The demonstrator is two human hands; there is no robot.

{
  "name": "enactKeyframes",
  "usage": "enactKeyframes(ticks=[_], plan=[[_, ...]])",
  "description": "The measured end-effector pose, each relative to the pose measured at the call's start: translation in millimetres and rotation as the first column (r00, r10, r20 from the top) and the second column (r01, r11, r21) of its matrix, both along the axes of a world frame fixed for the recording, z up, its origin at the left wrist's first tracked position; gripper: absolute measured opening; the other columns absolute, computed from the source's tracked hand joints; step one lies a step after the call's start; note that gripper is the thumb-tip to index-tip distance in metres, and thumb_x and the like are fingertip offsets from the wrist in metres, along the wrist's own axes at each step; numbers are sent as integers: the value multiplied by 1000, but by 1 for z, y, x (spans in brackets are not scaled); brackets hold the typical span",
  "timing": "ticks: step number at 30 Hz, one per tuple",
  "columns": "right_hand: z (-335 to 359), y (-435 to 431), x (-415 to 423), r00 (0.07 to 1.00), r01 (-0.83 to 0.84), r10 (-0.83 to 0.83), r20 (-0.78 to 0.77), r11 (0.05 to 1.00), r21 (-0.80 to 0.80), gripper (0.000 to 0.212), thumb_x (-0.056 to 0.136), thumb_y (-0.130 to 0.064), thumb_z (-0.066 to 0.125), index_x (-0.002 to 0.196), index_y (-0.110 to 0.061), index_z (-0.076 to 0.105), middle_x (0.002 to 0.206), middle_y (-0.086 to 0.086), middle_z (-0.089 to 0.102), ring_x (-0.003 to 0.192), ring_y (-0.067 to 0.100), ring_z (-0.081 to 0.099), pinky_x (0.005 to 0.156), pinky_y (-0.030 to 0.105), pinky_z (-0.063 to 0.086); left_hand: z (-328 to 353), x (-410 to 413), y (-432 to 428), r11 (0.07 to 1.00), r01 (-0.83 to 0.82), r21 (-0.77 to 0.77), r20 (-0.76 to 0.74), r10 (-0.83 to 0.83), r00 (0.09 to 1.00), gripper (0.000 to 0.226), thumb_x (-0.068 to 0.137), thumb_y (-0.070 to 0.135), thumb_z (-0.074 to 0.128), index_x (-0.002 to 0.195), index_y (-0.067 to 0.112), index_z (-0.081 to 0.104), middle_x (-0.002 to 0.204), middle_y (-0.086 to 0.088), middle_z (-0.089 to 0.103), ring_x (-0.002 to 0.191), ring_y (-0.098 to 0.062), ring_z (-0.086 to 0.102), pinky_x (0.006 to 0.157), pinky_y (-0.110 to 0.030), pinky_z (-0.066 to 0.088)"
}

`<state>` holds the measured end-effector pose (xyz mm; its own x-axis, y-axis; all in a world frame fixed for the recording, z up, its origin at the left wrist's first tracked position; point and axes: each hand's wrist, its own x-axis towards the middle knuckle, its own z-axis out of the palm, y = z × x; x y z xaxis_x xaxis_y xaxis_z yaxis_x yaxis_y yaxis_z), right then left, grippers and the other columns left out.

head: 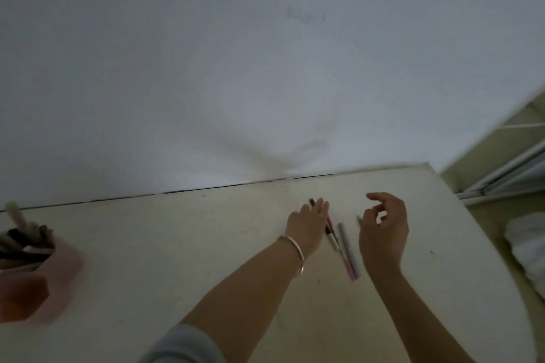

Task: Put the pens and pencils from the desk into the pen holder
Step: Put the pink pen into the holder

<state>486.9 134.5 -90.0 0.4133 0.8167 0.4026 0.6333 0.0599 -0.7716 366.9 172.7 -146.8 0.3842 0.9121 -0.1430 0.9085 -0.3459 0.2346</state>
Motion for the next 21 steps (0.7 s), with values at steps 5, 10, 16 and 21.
enactKeyframes(ticks=[5,10,16,21], plan=[[-22,3,17,1000,12,-13,-10,999,-41,35,82,6,50,97,-24,61,104,-5,59,83,6,51,67,8,37,-8,1,4,994,-45,104,-43,50,998,35,89,-1,45,122,7,48,124,-11,50,115,-31,48,76,-39,46],[-36,24,12,984,-48,83,157,976,-213,23,84,-2,56,98,-16,68,107,5,61,92,20,56,80,31,46,6,-42,-12,942,197,270,-189,-148,971,24,80,1,54,100,14,58,97,-1,60,86,-19,60,57,-28,45],[-55,50,4,773,143,280,570,798,-586,36,90,-38,55,103,-9,70,110,15,58,102,30,54,89,38,47,43,-106,-28,884,-3,467,3,2,1000,19,78,10,74,92,16,62,79,3,59,63,-12,57,43,-24,44],[-62,52,-29,675,236,362,643,720,-653,44,97,-38,44,109,-2,67,110,18,57,104,33,54,88,38,45,65,-152,-54,849,-322,419,257,229,939,21,95,13,53,116,12,55,90,-1,57,68,-17,57,53,-32,50]])
